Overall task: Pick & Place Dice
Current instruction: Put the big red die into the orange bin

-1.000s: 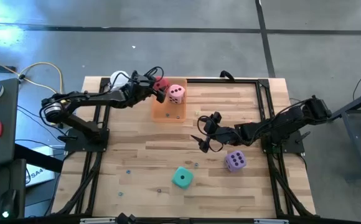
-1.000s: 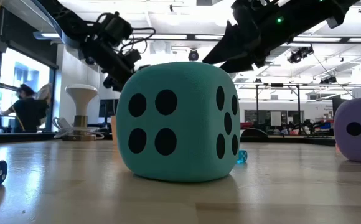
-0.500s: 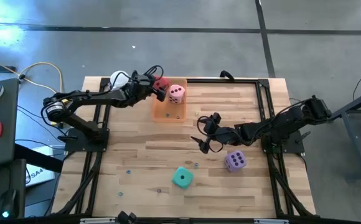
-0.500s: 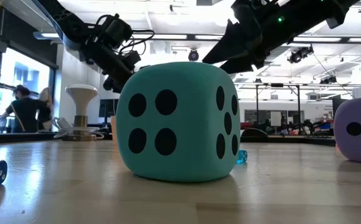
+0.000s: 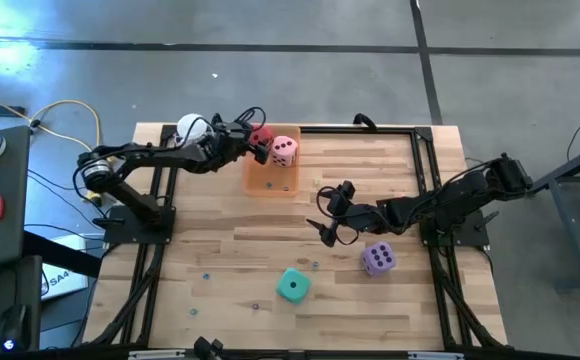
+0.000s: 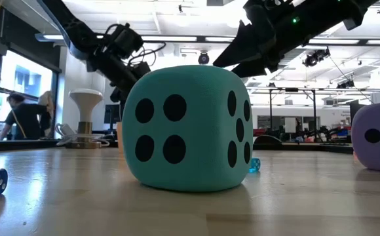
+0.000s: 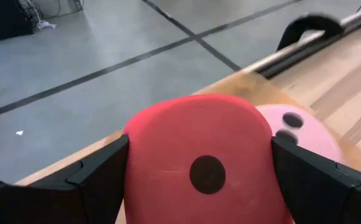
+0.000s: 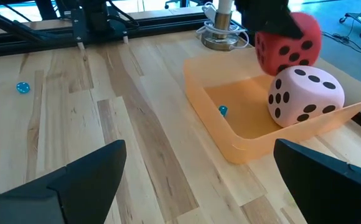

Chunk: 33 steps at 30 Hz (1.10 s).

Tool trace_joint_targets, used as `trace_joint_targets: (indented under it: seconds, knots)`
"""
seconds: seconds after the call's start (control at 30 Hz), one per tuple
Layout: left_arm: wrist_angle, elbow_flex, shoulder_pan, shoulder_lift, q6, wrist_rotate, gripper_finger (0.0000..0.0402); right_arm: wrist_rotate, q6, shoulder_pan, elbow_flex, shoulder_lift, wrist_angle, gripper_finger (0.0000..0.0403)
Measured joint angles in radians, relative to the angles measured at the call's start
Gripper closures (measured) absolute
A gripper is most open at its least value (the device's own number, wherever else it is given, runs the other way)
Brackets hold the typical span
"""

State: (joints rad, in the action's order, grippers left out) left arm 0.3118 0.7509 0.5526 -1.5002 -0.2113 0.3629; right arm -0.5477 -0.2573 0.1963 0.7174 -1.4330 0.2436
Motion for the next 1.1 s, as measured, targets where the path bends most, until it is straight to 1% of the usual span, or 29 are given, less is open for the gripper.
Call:
trace_joint_targets:
  seconds: [0.2,0.5,0.77,0.87,1.0,1.07,1.1]
  knots:
    - [0.046,0.0,0.003,-0.034,-0.038,-0.004,0.0067,0.0,0.0,0.0,0.0,0.0,0.0,0.0003]
    - [0.036,0.0,0.001,-0.035,-0.083,-0.005,0.0051,0.0,0.019,-0.001,0.0,0.0,-0.001,0.0003]
    - [0.037,0.0,0.001,-0.035,-0.089,-0.005,0.0048,0.0,0.019,-0.001,0.0,0.0,-0.001,0.0003]
    - [0.037,0.0,0.001,-0.035,-0.051,-0.005,0.0048,0.0,0.019,-0.001,0.0,0.0,-0.001,0.0003]
    - [0.039,0.0,0.001,-0.035,0.089,-0.005,0.0048,0.001,0.019,-0.001,0.0,0.0,-0.001,0.0003]
    - [0.038,0.0,-0.002,-0.035,0.082,-0.005,0.0048,0.001,0.019,-0.001,0.0,0.0,-0.001,0.0003]
    - [0.035,0.0,-0.004,-0.035,0.044,-0.003,0.0048,0.001,0.019,-0.001,0.0,0.0,-0.001,0.0003]
